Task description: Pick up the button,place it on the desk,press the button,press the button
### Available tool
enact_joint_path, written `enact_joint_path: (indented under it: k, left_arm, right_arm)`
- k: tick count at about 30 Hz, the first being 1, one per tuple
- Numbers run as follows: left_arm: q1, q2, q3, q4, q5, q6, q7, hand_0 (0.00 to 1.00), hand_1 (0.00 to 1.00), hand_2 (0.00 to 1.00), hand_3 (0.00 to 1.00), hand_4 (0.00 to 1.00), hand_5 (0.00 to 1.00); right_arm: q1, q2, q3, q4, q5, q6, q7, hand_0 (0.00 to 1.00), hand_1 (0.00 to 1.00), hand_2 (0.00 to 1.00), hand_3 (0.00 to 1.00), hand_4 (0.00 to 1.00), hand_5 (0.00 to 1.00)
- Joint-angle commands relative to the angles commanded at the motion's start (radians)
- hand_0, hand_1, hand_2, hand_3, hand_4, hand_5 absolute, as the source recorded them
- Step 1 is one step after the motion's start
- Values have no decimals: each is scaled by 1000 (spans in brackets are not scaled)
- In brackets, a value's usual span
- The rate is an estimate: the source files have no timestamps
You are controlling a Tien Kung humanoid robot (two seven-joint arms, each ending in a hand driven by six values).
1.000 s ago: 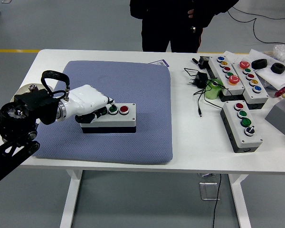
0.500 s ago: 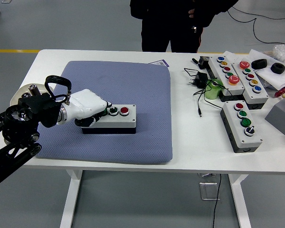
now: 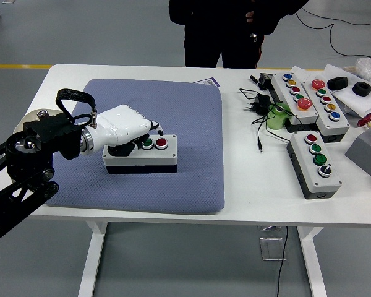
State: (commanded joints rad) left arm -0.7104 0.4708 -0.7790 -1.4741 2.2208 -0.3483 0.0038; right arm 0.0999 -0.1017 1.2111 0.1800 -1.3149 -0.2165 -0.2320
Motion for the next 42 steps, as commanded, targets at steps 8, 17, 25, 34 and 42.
enact_joint_path:
  k: [8,17,25,34,42]
  left_arm:
    - [-18,-18,20,42,-2,-8,-2,2,2,60,783,2,2]
    - [-32,-45,30,93,-2,-45,11,2,2,53,780,2,2]
    - [-31,-47,47,125,-4,-84,25,2,2,53,775,2,2]
    - [-9,-41,-30,77,-19,-21,7,2,2,64,775,2,2]
    - [8,-44,-170,46,-95,56,-104,546,505,587,950,658,2]
  right_arm:
    - [1,0,-1,0,1,0,1,749,702,714,582,182,135]
    - [1,0,1,0,-3,0,1,748,702,714,582,182,136]
    - [2,1,-1,0,-1,0,0,749,702,713,582,182,136]
    - [0,1,2,0,-3,0,0,749,702,714,582,182,135]
    - [-3,1,3,0,-3,1,0,748,702,714,582,182,135]
